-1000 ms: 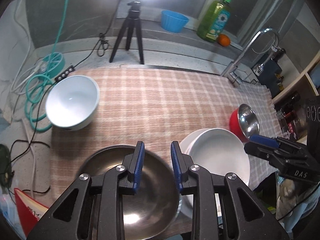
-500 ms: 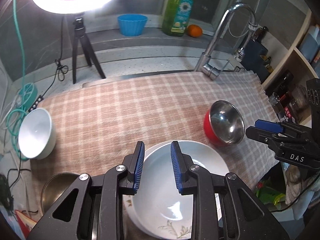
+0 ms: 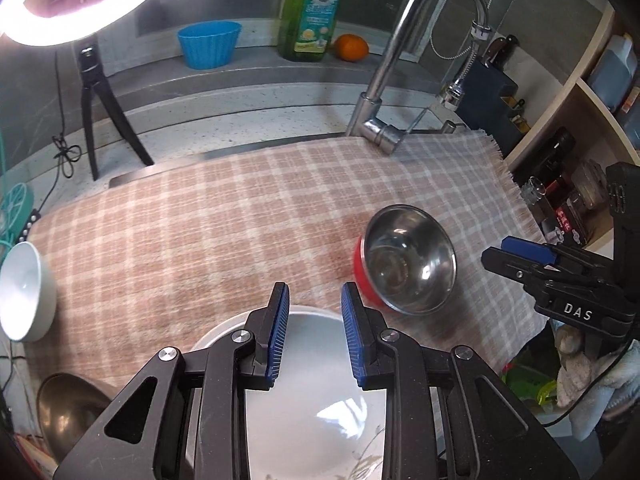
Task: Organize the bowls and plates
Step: 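Move the left gripper to the red steel bowl and grasp its rim, then lift the red bowl with the left gripper toward the large steel bowl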
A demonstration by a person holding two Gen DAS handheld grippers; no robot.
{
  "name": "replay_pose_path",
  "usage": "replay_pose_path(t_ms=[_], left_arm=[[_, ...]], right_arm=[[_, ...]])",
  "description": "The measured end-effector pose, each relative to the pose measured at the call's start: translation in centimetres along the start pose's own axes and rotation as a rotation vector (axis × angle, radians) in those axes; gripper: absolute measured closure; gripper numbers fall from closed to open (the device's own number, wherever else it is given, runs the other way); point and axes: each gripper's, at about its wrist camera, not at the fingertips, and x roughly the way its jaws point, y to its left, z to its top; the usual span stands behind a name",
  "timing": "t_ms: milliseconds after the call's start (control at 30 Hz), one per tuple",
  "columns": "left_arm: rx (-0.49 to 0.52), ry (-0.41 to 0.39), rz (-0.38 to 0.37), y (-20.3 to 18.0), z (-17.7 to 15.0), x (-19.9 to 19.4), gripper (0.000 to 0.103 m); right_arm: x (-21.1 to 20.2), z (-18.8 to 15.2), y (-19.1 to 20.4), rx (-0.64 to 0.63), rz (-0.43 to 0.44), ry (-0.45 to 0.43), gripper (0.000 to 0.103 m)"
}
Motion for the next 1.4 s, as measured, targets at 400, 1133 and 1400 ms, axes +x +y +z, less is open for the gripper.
replay_pose_path(t_ms=[400,1133,1400], left_arm=[[-0.041,0.08,-0.082,-1.6,1.4,4.5,0.084],[-0.066,0.166,-0.127,-1.8,1.9,8.1,0.096],[-0.063,0.161,-0.128,-1.9,1.8,7.5,0.096]], right_arm=[[3.5,0.6,-2.9,0.046,0.093,0.06,0.068],[6.9,0.9,-3.0,0.091,0.186,0.147,0.093],[6.5,1.1,-2.7,0.095,0.181,0.144,0.094]])
